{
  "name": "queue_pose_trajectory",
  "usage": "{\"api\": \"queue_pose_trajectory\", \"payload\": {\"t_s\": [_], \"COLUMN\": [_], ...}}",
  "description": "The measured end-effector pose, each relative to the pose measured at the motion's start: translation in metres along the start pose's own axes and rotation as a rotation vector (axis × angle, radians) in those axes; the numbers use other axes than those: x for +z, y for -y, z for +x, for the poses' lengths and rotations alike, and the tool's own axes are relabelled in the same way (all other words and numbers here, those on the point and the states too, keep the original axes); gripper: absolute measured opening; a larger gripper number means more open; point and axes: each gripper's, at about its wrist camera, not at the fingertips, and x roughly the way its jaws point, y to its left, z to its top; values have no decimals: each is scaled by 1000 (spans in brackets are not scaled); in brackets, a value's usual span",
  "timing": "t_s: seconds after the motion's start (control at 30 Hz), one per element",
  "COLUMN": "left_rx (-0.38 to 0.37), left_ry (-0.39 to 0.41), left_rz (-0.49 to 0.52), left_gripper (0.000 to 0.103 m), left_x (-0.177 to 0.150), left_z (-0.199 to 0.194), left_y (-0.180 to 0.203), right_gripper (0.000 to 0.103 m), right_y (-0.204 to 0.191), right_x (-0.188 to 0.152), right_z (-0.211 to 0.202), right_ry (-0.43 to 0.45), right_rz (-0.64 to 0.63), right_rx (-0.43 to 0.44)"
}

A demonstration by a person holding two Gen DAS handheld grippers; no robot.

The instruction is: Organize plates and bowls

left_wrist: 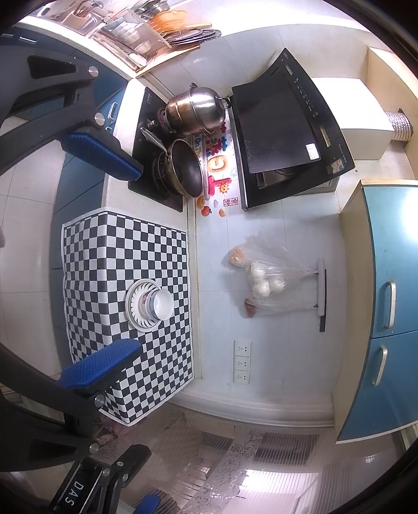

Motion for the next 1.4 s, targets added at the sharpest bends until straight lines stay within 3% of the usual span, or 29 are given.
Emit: {"api": "queue_pose_trajectory", "payload": {"t_s": [1.4], "left_rx": [6], "left_ry": [1], "left_rz": [14], "left_gripper": [101], "left_x": [1], "left_z": [6], "left_y": [2], "right_gripper": [103], "right_y": [-5], "right_x": [6], "right_z": [7], "right_ry": [5], "right_rz": [-1], "right_rx": [-5]}}
